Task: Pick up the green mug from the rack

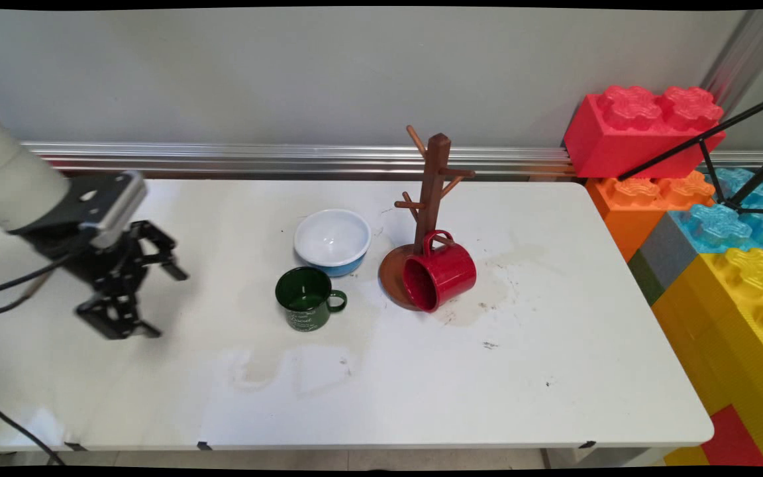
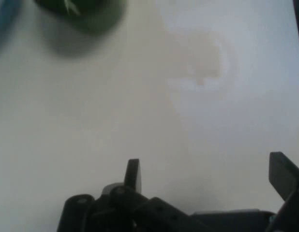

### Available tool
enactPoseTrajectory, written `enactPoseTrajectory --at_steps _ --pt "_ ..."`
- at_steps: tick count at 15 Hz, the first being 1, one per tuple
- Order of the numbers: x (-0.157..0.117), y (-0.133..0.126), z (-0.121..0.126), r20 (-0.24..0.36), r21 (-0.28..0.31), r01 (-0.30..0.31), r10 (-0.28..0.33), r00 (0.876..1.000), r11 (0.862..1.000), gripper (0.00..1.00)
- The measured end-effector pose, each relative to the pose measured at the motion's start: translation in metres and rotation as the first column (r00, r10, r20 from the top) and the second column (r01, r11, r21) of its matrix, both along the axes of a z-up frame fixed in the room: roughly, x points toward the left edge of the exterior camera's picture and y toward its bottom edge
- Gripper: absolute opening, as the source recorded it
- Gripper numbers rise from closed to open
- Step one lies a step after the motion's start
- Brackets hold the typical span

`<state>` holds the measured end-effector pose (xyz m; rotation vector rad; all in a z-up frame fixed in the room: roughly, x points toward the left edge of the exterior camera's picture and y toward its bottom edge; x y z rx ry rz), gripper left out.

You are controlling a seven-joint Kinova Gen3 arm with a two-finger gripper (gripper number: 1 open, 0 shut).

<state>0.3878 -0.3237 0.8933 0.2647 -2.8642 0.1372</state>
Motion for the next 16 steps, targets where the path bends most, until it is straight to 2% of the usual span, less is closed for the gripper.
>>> enactPoseTrajectory --at_steps 5,8,13,16 --pt "-0.049 -0.029 0.001 -0.085 -0.058 0.021 -0.026 0.996 0.998 1.00" --pt "-0.069 -0.039 -0.006 -0.110 -0.074 0.016 -0.024 0.994 0.997 1.00" --pt "-0.080 -0.047 -0.028 -0.111 -0.082 0.005 -0.014 0.994 0.997 1.00" --pt "-0.088 -0.049 -0.052 -0.115 -0.079 -0.008 -0.001 0.993 0.997 1.00"
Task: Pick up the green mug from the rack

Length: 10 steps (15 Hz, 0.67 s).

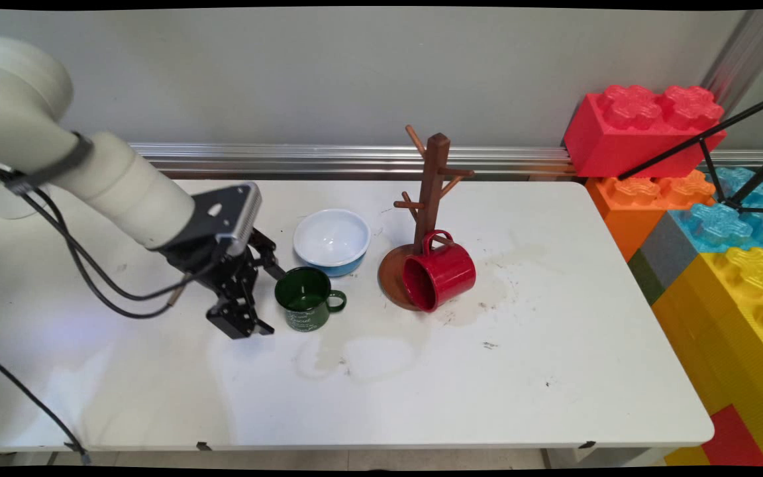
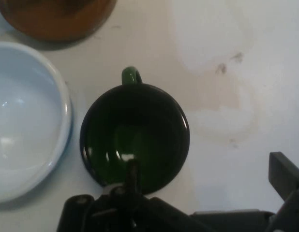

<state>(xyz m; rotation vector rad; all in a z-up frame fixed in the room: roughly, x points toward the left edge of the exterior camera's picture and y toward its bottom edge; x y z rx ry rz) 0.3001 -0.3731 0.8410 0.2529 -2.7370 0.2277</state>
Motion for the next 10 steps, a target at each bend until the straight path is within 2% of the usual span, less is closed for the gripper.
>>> enactPoseTrajectory --at_steps 5,10 --pt "-0.019 -0.006 -0.027 -0.034 -0.002 -0.016 0.016 0.999 1.000 1.00" --pt "-0.029 -0.008 -0.047 -0.033 0.000 -0.044 0.044 0.998 0.999 1.00"
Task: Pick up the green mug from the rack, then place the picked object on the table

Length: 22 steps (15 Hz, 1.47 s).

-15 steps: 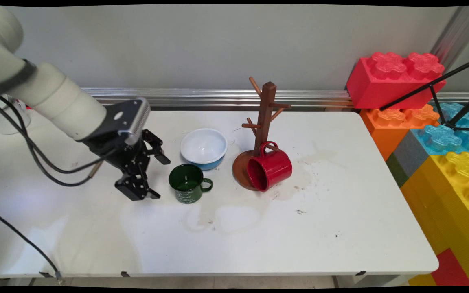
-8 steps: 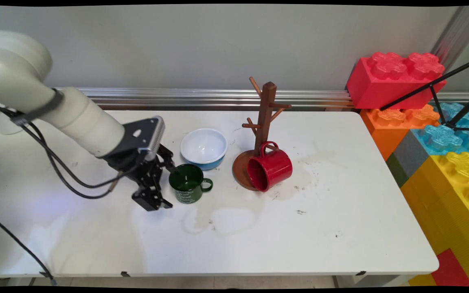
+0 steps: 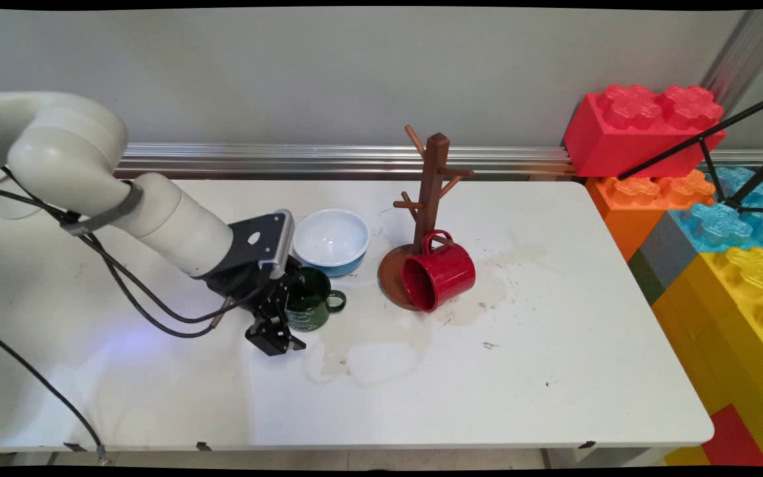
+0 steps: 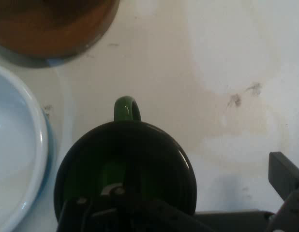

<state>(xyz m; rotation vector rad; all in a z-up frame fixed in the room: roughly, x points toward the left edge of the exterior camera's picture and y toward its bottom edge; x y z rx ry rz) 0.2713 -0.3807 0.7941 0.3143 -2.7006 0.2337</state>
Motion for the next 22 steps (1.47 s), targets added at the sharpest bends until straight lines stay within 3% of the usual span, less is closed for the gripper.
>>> enactPoseTrajectory --at_steps 8,9,22 --pt "-0.011 -0.002 -0.014 -0.005 -0.007 -0.029 0.029 1.000 1.000 1.00" --pt "-0.012 -0.001 -0.015 -0.008 -0.008 -0.034 0.034 0.999 0.999 0.00" --pt "-0.034 0.008 0.005 -0.043 0.000 -0.085 0.085 0.995 0.996 0.00"
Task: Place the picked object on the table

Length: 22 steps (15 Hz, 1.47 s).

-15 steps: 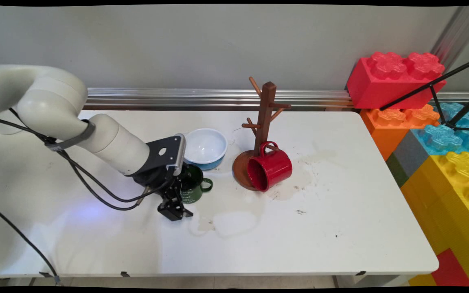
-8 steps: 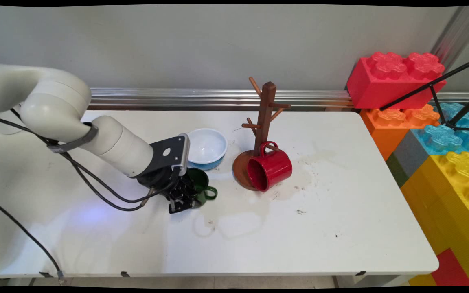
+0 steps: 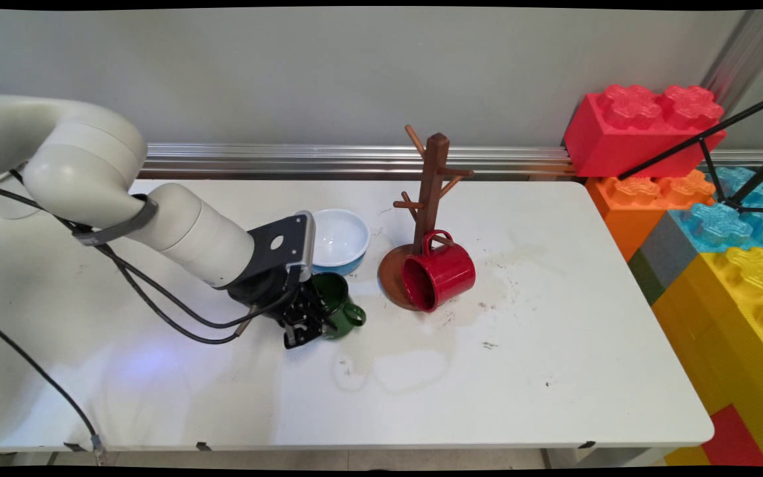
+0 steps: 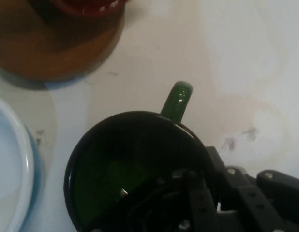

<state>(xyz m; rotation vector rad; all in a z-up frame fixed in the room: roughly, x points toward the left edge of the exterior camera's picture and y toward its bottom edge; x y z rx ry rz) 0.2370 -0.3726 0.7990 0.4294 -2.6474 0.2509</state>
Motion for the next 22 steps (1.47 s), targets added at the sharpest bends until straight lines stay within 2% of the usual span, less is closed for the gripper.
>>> enactPoseTrajectory --at_steps 4,7,11,15,18,22 --pt "-0.016 0.005 0.021 -0.040 0.010 -0.082 0.082 0.996 0.997 0.00" --pt "-0.029 0.007 0.038 -0.074 0.019 -0.174 0.175 0.982 0.985 0.00" --pt "-0.049 0.009 0.059 -0.131 0.057 -0.289 0.294 0.947 0.956 0.00" --pt "-0.073 0.010 0.076 -0.186 0.114 -0.344 0.361 0.914 0.932 0.00" --pt "-0.085 0.008 0.085 -0.211 0.135 -0.370 0.392 0.895 0.919 0.00" --pt "-0.103 0.000 0.098 -0.249 0.157 -0.435 0.462 0.851 0.887 0.00"
